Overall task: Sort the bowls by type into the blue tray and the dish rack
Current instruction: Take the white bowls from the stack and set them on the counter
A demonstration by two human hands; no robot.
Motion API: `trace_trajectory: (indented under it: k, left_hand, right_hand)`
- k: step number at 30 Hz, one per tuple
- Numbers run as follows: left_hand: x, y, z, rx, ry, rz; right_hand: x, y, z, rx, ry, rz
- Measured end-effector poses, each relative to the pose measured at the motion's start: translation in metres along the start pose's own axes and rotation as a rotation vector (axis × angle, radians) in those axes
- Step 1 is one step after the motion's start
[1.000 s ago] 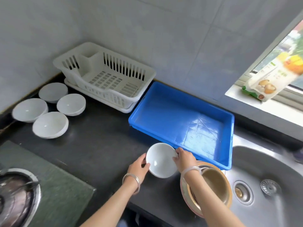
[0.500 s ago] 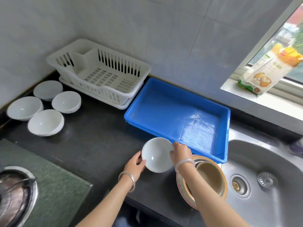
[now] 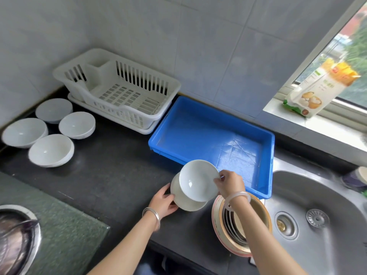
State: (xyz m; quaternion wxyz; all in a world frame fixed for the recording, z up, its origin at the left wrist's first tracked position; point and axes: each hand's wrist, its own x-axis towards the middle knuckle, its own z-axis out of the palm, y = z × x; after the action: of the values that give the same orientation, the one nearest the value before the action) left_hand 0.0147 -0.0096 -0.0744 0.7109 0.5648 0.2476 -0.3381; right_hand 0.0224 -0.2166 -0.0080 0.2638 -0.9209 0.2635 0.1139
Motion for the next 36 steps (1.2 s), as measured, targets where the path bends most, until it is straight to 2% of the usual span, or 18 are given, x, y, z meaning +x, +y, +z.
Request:
trace_trajectory:
  k: [7, 14, 22, 30, 36]
  left_hand:
    - [-0.002, 0.002, -0.001, 0.002, 0.062, 0.016]
    - [-0.014, 0.014, -0.046, -0.074, 0.191, 0.083]
    - [-0.039, 0.038, -0.115, -0.31, 0.378, 0.192]
    - [-0.052, 0.051, -0.177, -0.503, 0.543, 0.243]
    - [-0.051, 0.056, -0.202, -0.606, 0.595, 0.264]
  right_hand:
    - [-0.002, 0.001, -0.005, 0.159, 0.018, 0.005]
    - [0.002, -0.024, 0.002, 0.309, -0.009, -0.032]
    - [0.011, -0.089, 0.046, 0.331, -0.085, -0.086]
    - [0.023, -0.159, 0.094, 0.399, -0.201, -0.007]
    - [0.031, -0.201, 0.125, 0.374, -0.257, 0.004]
